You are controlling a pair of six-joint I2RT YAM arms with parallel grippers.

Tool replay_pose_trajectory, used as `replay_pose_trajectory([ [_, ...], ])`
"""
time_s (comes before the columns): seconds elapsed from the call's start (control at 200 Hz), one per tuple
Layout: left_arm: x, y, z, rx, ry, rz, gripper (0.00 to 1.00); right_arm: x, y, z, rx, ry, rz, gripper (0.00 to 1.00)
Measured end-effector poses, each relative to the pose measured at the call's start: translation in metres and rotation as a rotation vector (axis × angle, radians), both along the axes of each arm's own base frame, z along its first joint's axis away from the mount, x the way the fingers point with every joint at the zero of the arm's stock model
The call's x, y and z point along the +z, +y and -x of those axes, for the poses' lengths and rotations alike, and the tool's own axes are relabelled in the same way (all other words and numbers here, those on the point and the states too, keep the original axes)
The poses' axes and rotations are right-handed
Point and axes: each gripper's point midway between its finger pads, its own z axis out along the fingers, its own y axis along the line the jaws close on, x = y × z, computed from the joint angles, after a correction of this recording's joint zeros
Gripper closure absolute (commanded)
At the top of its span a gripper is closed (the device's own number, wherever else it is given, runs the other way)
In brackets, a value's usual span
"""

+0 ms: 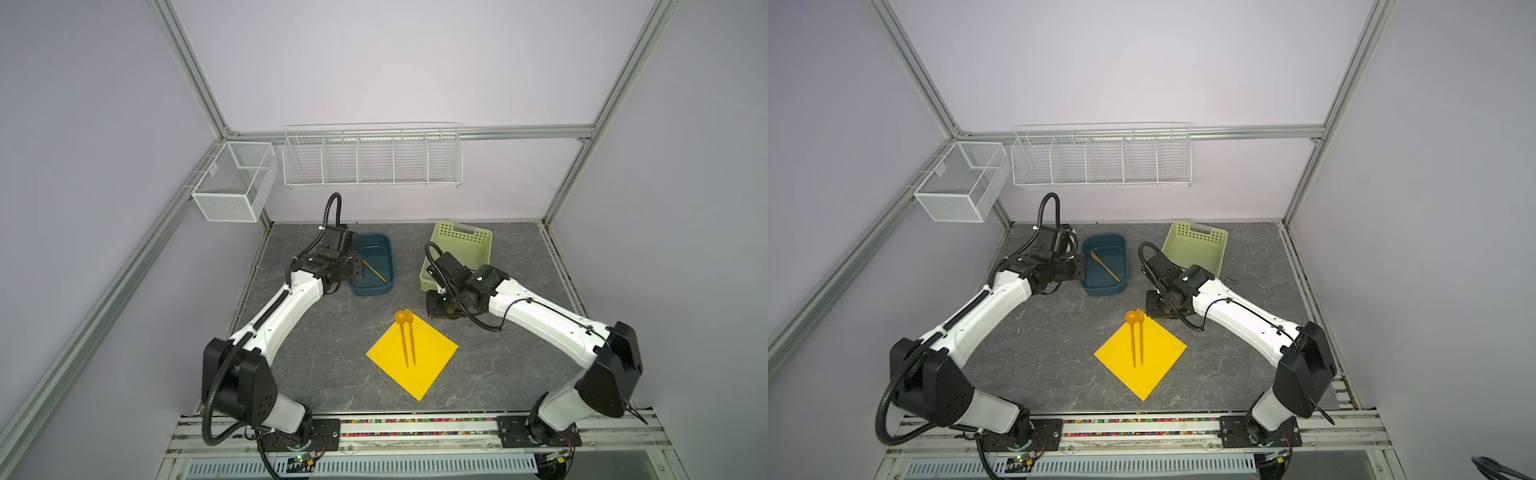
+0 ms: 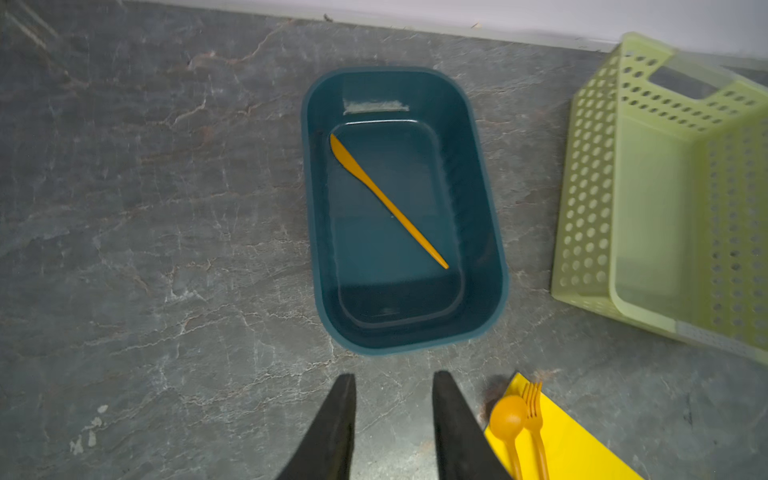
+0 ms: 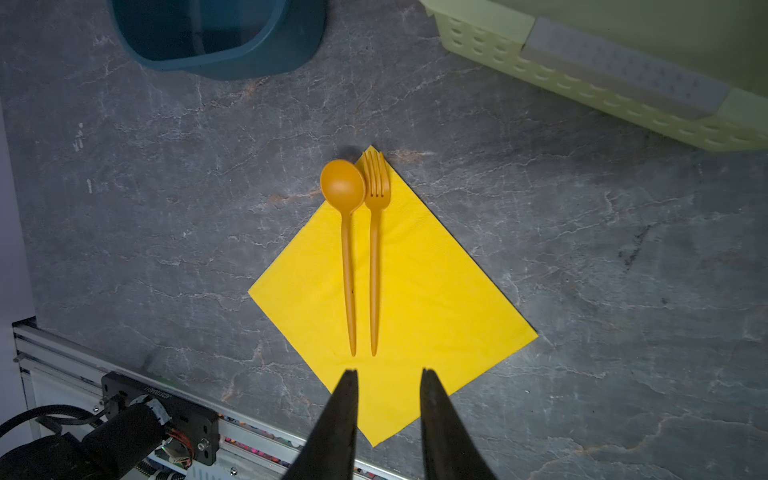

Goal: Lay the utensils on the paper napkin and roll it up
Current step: 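Open the right gripper and lift away while the left gripper moves toward the tray, then lower the left gripper into the teal tray and close on the yellow knife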

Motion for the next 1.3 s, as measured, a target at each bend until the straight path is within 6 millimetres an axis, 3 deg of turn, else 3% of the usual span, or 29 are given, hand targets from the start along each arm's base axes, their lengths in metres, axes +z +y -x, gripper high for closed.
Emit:
replay_pose_trajectory([
  [0.23, -0.033, -0.019, -0.031, 0.114, 0.124, -0.038, 0.64, 0.019, -0.027, -0.01, -0.04, -0.045, -0.031, 0.71],
  [0.56, -0.067, -0.033, -0.071, 0.253, 0.186, -0.039, 0.62, 0.016, -0.048, -0.021, -0.051, -0.029, -0.033, 0.71],
  [1.05, -0.118, -0.034, -0.088, 0.375, 0.245, -0.062, 0.63, 0.004, -0.046, -0.024, -0.004, 0.023, -0.052, 0.71],
  [1.3, -0.14, -0.044, -0.099, 0.4, 0.271, -0.028, 0.63, -0.003, -0.046, -0.021, 0.01, 0.044, -0.057, 0.71],
])
